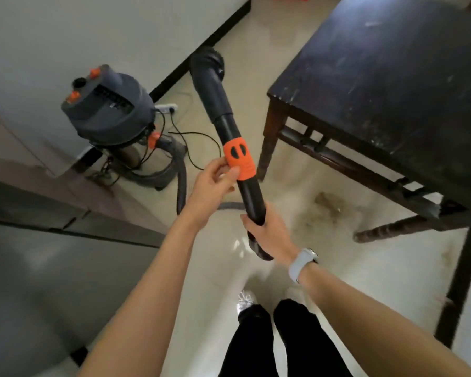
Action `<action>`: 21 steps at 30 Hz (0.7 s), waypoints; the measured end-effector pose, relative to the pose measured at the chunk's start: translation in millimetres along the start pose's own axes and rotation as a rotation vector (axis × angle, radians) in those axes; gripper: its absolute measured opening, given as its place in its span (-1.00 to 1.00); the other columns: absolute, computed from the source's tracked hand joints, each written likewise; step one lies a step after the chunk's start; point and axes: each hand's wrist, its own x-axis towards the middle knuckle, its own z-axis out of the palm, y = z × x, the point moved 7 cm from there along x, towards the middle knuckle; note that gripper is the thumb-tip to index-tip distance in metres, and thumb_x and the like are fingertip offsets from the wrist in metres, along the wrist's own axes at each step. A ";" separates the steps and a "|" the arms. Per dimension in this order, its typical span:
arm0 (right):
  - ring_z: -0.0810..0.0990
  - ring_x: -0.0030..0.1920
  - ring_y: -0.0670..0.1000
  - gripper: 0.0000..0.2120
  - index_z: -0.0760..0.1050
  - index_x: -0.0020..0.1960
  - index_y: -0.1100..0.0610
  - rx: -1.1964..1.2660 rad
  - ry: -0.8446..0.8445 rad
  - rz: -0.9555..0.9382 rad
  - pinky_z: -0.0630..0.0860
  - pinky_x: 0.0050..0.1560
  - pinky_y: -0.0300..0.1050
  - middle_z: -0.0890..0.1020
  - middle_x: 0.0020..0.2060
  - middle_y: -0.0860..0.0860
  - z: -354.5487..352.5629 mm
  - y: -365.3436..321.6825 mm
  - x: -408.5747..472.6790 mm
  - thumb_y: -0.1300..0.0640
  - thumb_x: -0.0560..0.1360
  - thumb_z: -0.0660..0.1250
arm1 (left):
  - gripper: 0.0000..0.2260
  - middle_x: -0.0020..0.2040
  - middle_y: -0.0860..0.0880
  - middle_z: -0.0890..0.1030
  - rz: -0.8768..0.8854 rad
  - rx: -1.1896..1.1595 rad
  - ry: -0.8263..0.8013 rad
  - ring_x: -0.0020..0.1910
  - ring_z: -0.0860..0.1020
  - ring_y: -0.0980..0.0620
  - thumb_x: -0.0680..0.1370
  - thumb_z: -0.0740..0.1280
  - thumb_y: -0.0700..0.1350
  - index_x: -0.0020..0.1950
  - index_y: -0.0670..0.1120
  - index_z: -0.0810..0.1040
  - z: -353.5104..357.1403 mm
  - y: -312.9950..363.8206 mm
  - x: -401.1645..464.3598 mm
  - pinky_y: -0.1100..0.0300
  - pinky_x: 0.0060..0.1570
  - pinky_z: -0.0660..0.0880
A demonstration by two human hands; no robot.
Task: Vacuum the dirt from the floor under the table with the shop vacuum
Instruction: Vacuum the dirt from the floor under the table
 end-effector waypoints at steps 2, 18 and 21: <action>0.48 -0.31 -0.03 -0.83 0.35 -0.03 0.07 0.056 0.081 0.075 0.38 -0.33 -0.25 0.49 -0.31 -0.04 -23.6 27.0 -13.5 0.11 0.51 0.35 | -0.84 0.02 0.04 0.58 -0.061 0.043 -0.064 -0.05 0.58 0.14 0.63 0.18 -0.13 0.19 -0.06 0.44 23.7 -12.7 3.5 0.20 0.02 0.51; 0.58 -0.26 -0.03 -0.89 0.46 -0.16 0.15 0.452 0.399 0.305 0.53 -0.20 -0.30 0.58 -0.30 0.03 -160.5 230.0 -107.8 0.18 0.51 0.35 | -0.65 0.22 -0.11 0.55 -0.621 0.473 -0.639 0.22 0.48 -0.03 0.66 0.02 0.08 0.20 -0.04 0.52 253.3 -294.4 -114.7 0.11 0.32 0.32; 0.62 -0.22 0.06 -0.87 0.48 -0.13 0.18 0.592 0.541 0.391 0.58 -0.03 -0.03 0.62 -0.36 0.02 -176.4 283.3 -121.8 0.13 0.51 0.34 | -0.58 0.21 -0.15 0.56 -0.679 0.565 -0.631 0.18 0.50 -0.06 0.64 -0.04 0.17 0.09 0.00 0.54 275.5 -322.8 -123.1 0.12 0.30 0.32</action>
